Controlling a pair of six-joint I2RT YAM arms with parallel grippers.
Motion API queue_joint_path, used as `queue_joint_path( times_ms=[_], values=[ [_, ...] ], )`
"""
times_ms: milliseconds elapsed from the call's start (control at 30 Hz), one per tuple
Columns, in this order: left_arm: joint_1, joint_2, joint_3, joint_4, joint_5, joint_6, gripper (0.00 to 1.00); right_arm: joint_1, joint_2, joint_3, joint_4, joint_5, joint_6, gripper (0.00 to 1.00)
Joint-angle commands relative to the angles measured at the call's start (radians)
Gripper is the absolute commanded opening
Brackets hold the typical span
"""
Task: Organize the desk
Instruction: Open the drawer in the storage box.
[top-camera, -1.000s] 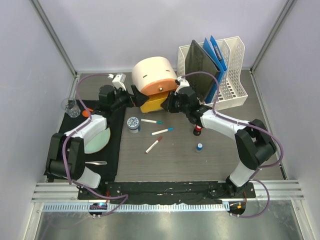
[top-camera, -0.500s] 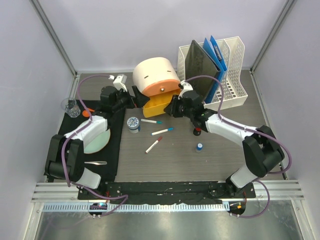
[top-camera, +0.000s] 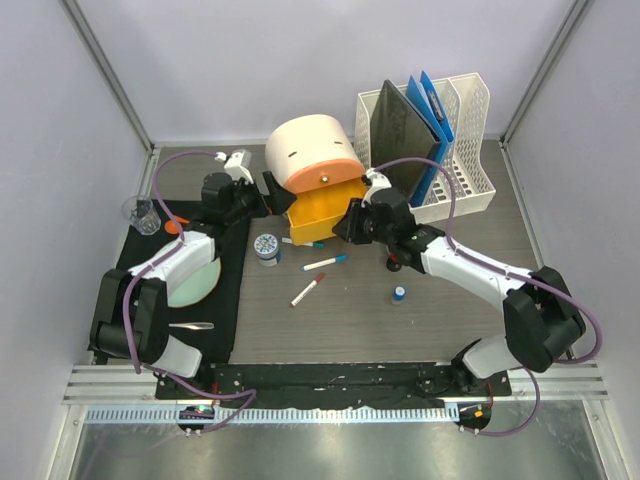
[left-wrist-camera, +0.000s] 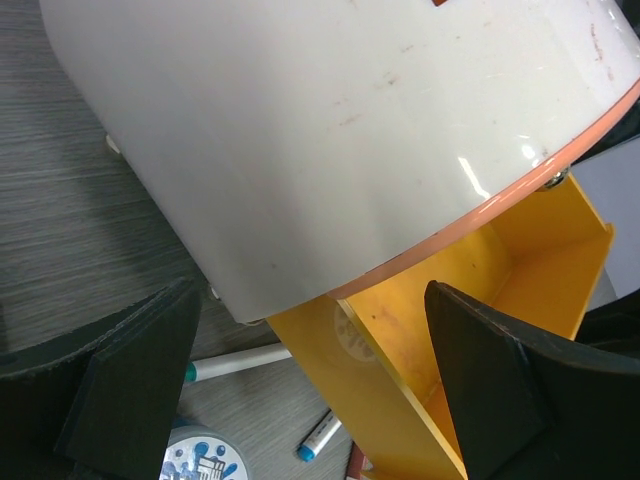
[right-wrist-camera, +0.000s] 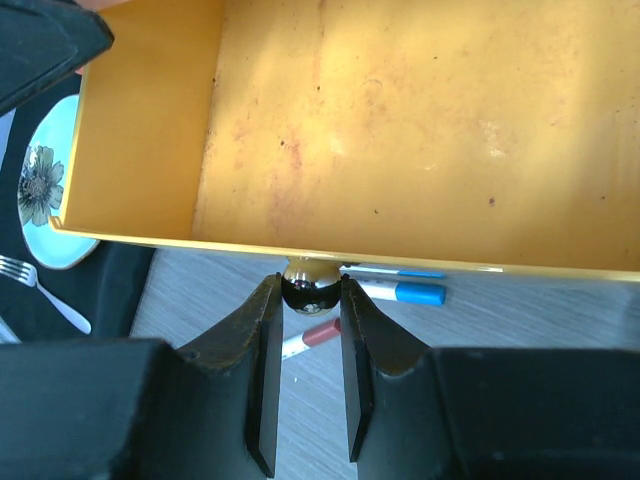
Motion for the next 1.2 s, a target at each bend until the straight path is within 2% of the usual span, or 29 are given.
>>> queue_joint_path(
  times_ms=[0,1167],
  values=[
    [-0.004,-0.034,0.016,0.002,-0.062,0.008,1.0,0.005,-0.083,-0.02,-0.012,0.021,0.009,0.11],
    [-0.004,-0.04,0.044,-0.013,-0.139,-0.001,1.0,0.042,-0.175,-0.072,-0.088,-0.008,0.032,0.12]
  ],
)
